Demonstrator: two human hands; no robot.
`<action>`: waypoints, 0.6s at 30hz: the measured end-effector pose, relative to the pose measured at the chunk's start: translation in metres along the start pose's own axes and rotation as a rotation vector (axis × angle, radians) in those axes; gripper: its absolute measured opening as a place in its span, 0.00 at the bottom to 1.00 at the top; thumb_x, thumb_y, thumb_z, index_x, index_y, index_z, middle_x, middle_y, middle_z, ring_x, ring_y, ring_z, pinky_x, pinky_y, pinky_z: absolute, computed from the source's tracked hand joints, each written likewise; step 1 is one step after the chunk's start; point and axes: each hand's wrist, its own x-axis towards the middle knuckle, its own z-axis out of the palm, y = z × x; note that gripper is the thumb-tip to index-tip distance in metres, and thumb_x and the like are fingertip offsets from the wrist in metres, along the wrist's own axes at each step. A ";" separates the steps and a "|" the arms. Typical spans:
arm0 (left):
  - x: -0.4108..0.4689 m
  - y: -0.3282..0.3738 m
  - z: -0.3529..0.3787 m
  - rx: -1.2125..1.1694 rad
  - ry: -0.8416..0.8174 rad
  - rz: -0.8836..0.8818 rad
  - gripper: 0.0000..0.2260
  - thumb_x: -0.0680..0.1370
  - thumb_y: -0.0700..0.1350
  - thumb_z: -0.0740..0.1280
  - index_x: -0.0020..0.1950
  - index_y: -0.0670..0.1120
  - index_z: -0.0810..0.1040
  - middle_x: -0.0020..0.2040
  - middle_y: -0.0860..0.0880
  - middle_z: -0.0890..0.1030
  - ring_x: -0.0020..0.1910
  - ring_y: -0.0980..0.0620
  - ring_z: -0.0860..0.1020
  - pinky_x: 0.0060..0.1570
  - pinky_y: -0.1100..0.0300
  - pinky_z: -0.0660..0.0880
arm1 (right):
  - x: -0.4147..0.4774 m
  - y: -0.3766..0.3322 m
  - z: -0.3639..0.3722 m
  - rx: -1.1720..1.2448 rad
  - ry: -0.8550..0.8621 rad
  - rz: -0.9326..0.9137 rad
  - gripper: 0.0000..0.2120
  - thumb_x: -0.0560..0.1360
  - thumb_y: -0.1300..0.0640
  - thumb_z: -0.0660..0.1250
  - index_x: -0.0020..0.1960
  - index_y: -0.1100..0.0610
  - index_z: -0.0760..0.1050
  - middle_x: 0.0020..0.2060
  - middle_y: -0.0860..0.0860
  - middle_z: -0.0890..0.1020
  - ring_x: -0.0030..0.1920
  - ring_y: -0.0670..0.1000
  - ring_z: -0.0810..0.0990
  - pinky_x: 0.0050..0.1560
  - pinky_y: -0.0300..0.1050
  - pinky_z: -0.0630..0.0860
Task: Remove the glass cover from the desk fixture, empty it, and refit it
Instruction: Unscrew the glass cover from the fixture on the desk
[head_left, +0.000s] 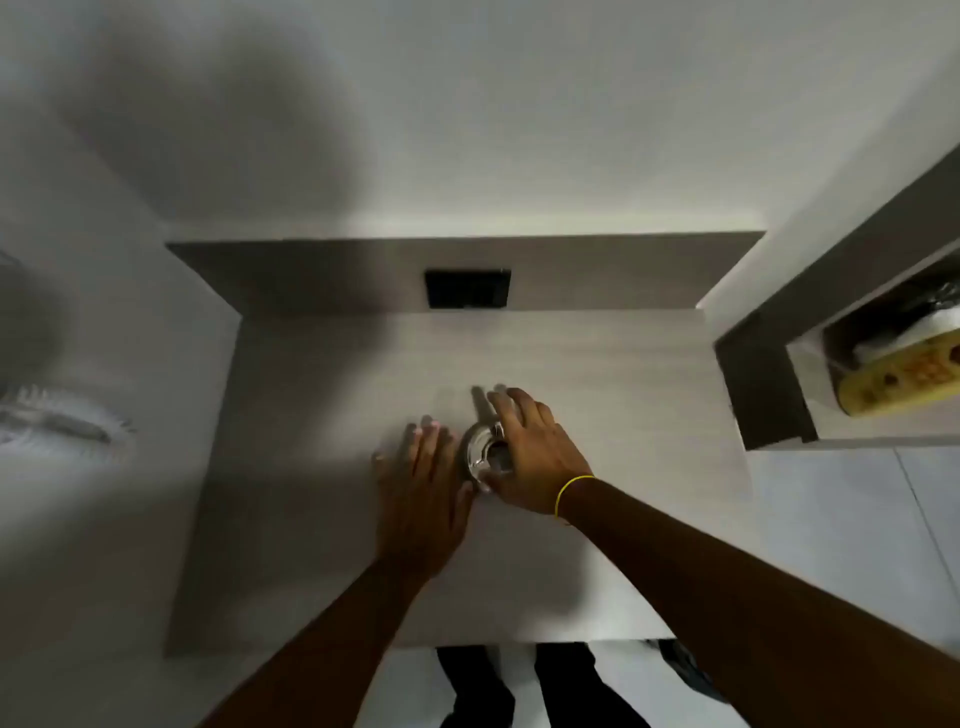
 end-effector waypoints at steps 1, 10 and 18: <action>-0.003 -0.001 0.010 -0.024 -0.042 -0.030 0.31 0.85 0.59 0.57 0.85 0.45 0.69 0.87 0.40 0.66 0.87 0.36 0.64 0.75 0.24 0.66 | 0.005 0.002 0.007 0.002 -0.014 -0.012 0.52 0.68 0.39 0.73 0.84 0.50 0.50 0.82 0.56 0.58 0.78 0.62 0.63 0.71 0.60 0.74; -0.011 -0.006 0.054 0.004 -0.046 -0.056 0.33 0.85 0.61 0.57 0.87 0.46 0.65 0.90 0.42 0.60 0.89 0.41 0.59 0.79 0.24 0.57 | 0.024 0.005 0.021 -0.227 -0.166 -0.065 0.51 0.59 0.39 0.80 0.77 0.53 0.65 0.72 0.57 0.67 0.70 0.61 0.69 0.58 0.56 0.81; -0.012 -0.007 0.059 -0.010 0.015 -0.053 0.33 0.85 0.60 0.57 0.86 0.45 0.65 0.89 0.43 0.63 0.88 0.39 0.61 0.80 0.24 0.58 | 0.030 -0.006 0.015 -0.290 -0.219 -0.114 0.45 0.63 0.43 0.82 0.72 0.56 0.67 0.69 0.59 0.69 0.65 0.62 0.74 0.57 0.59 0.81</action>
